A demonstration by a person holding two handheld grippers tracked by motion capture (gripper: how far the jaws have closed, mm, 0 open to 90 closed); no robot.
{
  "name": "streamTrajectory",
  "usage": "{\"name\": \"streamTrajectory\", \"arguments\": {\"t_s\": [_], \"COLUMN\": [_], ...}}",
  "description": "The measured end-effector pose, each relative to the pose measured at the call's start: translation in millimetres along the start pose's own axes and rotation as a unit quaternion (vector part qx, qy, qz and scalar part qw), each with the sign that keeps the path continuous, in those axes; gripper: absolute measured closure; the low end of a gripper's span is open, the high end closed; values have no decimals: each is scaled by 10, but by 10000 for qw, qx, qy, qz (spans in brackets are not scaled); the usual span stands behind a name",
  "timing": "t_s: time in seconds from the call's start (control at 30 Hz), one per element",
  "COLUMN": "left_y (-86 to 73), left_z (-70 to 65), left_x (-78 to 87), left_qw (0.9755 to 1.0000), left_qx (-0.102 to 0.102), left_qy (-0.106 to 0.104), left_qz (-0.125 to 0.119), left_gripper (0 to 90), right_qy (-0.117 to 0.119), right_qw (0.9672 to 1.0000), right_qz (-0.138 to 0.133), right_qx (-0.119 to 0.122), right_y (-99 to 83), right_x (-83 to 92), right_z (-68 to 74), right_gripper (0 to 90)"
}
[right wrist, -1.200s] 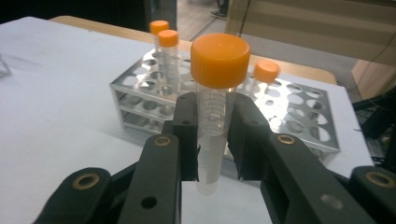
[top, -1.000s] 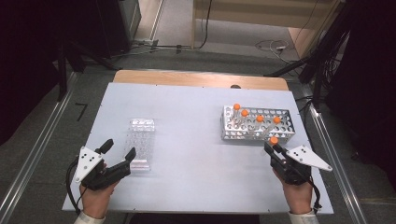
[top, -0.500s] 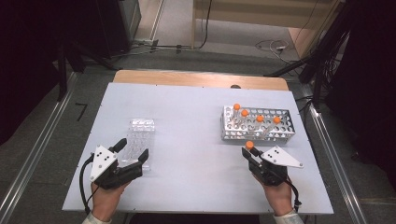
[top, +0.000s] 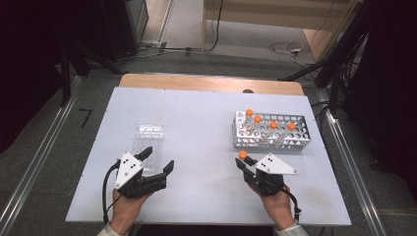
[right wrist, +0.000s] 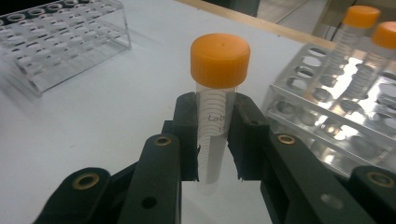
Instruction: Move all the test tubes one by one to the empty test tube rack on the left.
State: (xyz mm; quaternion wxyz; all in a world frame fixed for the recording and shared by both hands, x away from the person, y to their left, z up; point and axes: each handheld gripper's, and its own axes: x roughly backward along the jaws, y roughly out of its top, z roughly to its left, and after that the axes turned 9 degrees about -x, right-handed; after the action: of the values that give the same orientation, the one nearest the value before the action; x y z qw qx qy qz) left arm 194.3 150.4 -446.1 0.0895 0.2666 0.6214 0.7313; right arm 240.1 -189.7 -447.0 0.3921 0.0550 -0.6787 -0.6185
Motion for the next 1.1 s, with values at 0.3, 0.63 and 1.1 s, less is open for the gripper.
{"name": "streamTrajectory", "arguments": {"t_s": [0.3, 0.63, 1.1], "left_y": [86, 130, 241], "left_z": [-174, -308, -470], "left_x": [-142, -238, -354], "left_qw": [9995, 9975, 9919], "left_qx": [-115, -147, -201], "left_qy": [-286, -692, -1248], "left_qz": [-20, -6, -138], "left_gripper": [215, 274, 475], "right_qy": [316, 595, 878], "right_qw": [9992, 9975, 9947], "right_qz": [117, 186, 255], "right_qx": [192, 330, 465], "right_y": [21, 47, 73], "right_x": [-174, -288, -403], "right_z": [235, 428, 642], "right_gripper": [717, 717, 717]}}
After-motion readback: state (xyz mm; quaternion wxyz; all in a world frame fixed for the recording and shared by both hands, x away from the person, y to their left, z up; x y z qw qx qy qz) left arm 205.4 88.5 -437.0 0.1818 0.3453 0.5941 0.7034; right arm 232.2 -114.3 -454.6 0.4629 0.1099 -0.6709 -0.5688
